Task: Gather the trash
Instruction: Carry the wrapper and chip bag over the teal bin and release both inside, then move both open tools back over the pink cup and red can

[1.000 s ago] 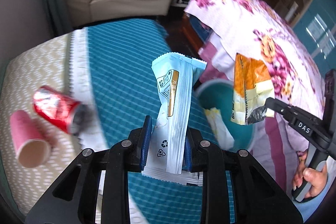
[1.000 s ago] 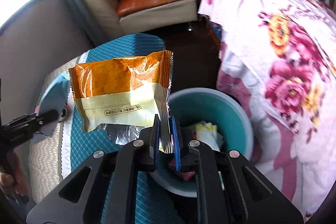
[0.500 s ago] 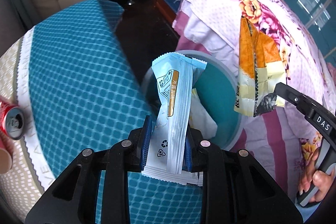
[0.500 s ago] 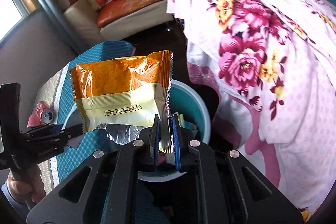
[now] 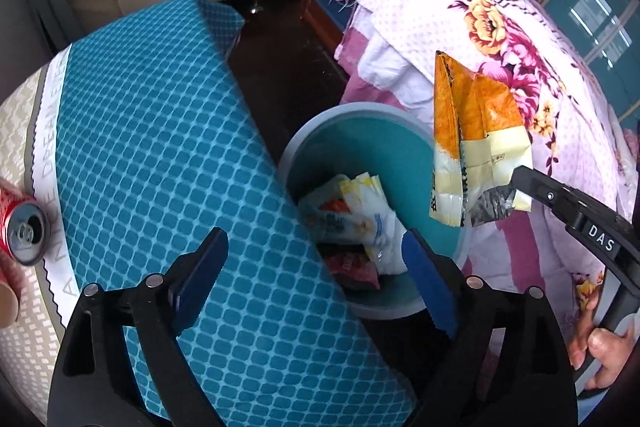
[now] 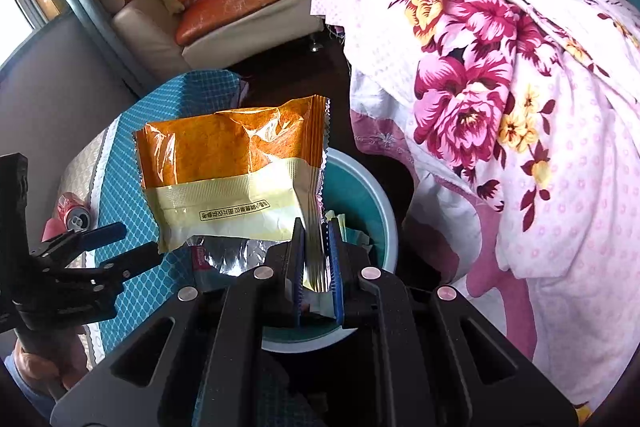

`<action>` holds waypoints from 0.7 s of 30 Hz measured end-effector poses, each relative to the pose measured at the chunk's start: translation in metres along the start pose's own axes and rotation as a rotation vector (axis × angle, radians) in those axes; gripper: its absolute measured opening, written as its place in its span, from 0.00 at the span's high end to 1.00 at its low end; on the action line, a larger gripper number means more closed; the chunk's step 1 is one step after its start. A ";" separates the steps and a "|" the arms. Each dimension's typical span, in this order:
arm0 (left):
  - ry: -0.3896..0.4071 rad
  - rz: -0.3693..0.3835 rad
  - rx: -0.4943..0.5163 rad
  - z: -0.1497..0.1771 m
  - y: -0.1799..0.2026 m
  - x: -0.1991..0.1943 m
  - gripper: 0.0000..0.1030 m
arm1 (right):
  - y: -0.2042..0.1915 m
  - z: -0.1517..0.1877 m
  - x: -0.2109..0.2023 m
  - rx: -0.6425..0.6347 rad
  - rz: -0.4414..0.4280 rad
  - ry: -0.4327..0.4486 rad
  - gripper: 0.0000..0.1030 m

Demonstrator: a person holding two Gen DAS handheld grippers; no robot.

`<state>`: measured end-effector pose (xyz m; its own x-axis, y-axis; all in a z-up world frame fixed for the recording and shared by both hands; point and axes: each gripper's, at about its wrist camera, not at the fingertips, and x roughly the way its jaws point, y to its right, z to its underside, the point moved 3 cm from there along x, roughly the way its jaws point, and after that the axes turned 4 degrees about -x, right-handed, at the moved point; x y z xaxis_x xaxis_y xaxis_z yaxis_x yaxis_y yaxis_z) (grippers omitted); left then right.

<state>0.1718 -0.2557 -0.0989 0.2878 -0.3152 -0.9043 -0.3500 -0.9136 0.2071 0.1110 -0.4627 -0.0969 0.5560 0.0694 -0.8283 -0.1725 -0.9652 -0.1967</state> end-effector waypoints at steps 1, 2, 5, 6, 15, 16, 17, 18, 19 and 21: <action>-0.006 -0.001 -0.007 0.002 -0.004 0.000 0.13 | -0.002 0.000 0.000 -0.001 0.001 -0.001 0.89; -0.010 -0.002 -0.012 0.003 -0.007 0.000 0.13 | -0.003 0.000 0.003 -0.005 0.004 -0.008 0.89; -0.025 0.001 -0.033 0.008 -0.018 0.000 0.13 | -0.007 -0.001 0.009 -0.009 0.012 -0.023 0.89; -0.027 0.000 -0.037 0.009 -0.020 0.000 0.13 | -0.008 0.000 0.010 -0.010 0.016 -0.030 0.89; -0.033 0.005 -0.066 0.015 -0.036 -0.003 0.13 | -0.020 0.005 0.027 -0.015 0.023 -0.095 0.71; -0.032 0.005 -0.067 0.015 -0.037 -0.004 0.13 | -0.020 0.005 0.028 -0.014 0.022 -0.100 0.65; -0.031 0.005 -0.069 0.016 -0.039 -0.005 0.13 | -0.021 0.005 0.029 -0.013 0.020 -0.106 0.63; -0.031 0.005 -0.071 0.016 -0.040 -0.005 0.12 | -0.021 0.006 0.031 -0.009 0.016 -0.114 0.56; -0.030 0.006 -0.073 0.016 -0.041 -0.006 0.12 | -0.023 0.007 0.032 -0.008 0.014 -0.119 0.49; -0.031 0.006 -0.078 0.017 -0.043 -0.007 0.12 | -0.027 0.008 0.032 -0.013 0.017 -0.125 0.42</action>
<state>0.1693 -0.2093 -0.1079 0.2581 -0.3136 -0.9138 -0.2803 -0.9295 0.2398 0.1268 -0.4326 -0.1229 0.4471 0.0836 -0.8906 -0.1703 -0.9695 -0.1765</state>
